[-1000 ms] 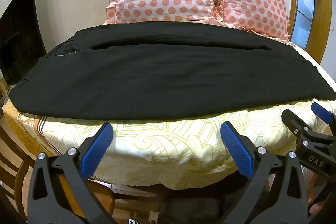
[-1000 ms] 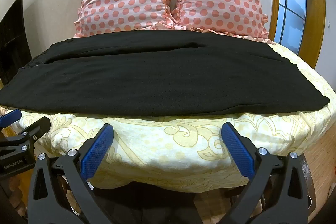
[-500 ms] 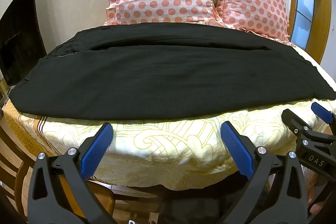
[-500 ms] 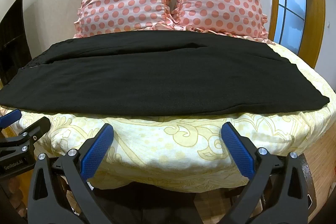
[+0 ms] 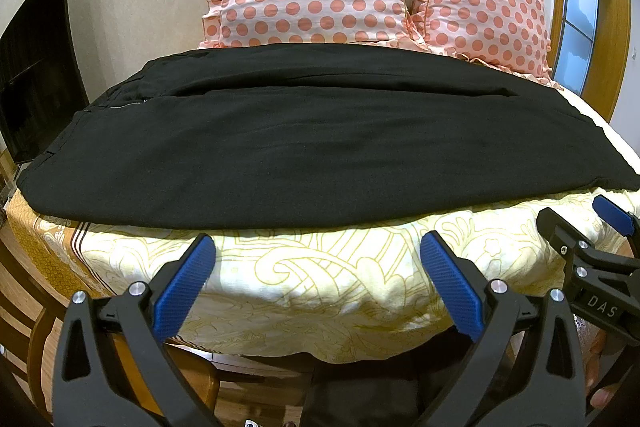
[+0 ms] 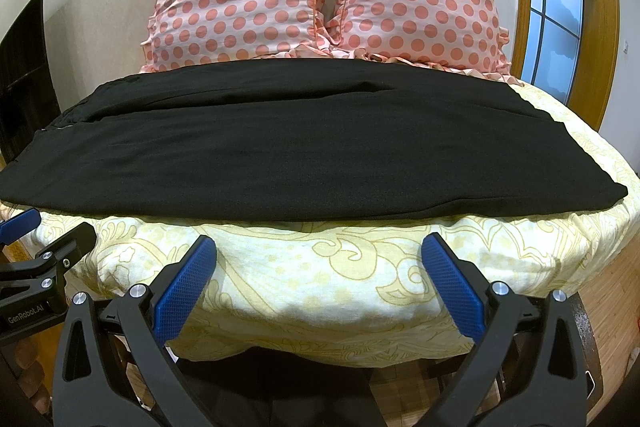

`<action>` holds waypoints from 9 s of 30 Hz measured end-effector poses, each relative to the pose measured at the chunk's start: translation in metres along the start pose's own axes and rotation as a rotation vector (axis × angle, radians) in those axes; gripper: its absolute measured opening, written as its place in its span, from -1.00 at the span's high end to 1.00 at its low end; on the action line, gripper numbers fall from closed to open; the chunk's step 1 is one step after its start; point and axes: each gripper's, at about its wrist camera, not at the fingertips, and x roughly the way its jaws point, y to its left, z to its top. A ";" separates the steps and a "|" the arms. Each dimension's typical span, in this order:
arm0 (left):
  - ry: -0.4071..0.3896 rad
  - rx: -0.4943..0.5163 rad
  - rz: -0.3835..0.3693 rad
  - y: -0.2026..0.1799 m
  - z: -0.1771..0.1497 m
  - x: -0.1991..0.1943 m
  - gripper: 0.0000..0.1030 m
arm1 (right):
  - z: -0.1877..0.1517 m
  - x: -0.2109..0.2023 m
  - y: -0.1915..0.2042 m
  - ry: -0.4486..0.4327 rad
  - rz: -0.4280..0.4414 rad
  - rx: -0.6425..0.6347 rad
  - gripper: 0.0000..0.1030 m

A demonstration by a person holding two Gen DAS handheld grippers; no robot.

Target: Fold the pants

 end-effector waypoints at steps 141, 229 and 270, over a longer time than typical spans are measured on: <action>0.086 -0.022 0.290 0.009 0.170 0.139 -0.97 | 0.243 0.296 -0.318 0.279 -0.540 0.574 0.89; 0.276 -0.584 0.146 0.278 0.299 0.246 0.91 | 0.063 0.041 -0.336 -0.130 -0.032 0.870 0.95; 0.155 -0.584 0.142 0.307 0.045 -0.007 0.91 | 0.000 0.008 -0.372 0.011 -0.031 0.995 0.95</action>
